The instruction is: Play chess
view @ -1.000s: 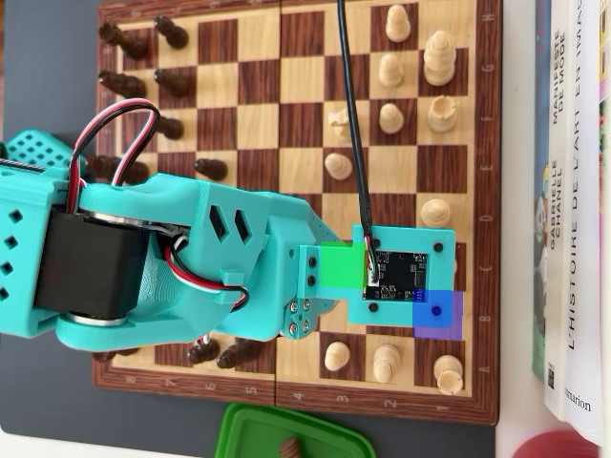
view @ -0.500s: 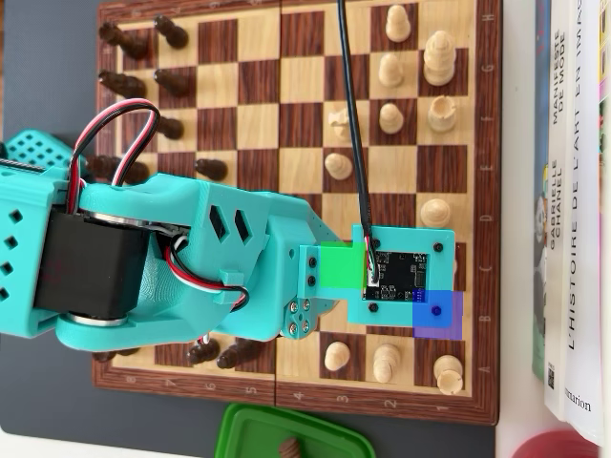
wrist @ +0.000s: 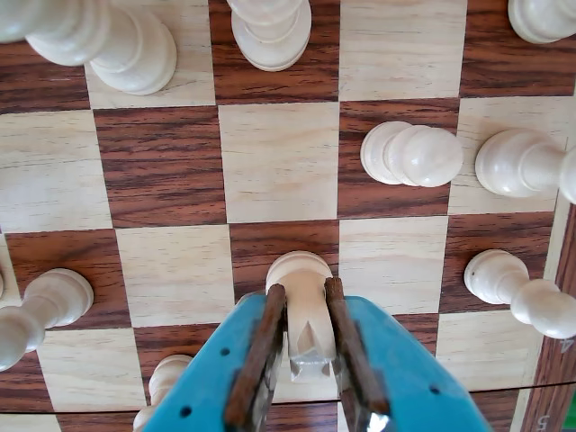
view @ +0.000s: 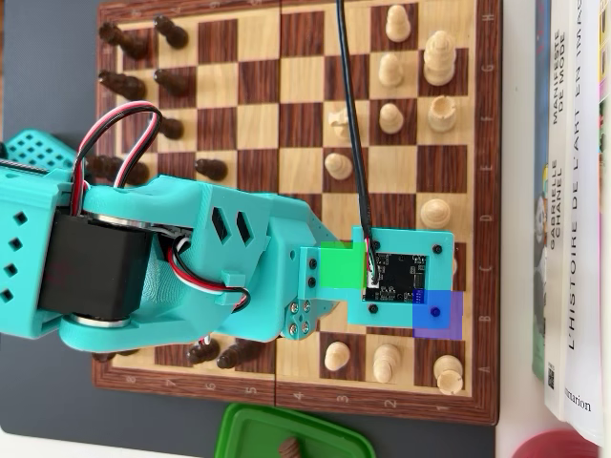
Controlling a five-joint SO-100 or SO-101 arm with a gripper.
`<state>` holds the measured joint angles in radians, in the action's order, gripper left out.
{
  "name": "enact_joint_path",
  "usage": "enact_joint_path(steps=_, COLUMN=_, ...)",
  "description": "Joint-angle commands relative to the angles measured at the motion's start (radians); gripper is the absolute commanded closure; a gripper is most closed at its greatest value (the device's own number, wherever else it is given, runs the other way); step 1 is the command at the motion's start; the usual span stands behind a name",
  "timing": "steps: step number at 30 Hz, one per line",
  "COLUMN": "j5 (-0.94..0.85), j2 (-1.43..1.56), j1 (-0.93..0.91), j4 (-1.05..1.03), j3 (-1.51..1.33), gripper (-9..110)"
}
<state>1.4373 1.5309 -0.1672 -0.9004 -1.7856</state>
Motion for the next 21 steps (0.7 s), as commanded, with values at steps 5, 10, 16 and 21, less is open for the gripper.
enact_joint_path(steps=5, j5=0.003, j2=0.008, j1=0.008, j4=0.008, j3=0.041, gripper=90)
enact_joint_path(steps=10, j5=0.003, j2=0.008, j1=0.017, j4=0.008, j3=0.057, gripper=89)
enact_joint_path(steps=16, j5=0.003, j2=0.008, j1=0.017, j4=0.002, j3=0.072, gripper=89)
enact_joint_path(steps=21, j5=-0.003, j2=0.069, j1=0.017, j4=-0.002, j3=0.058, gripper=89)
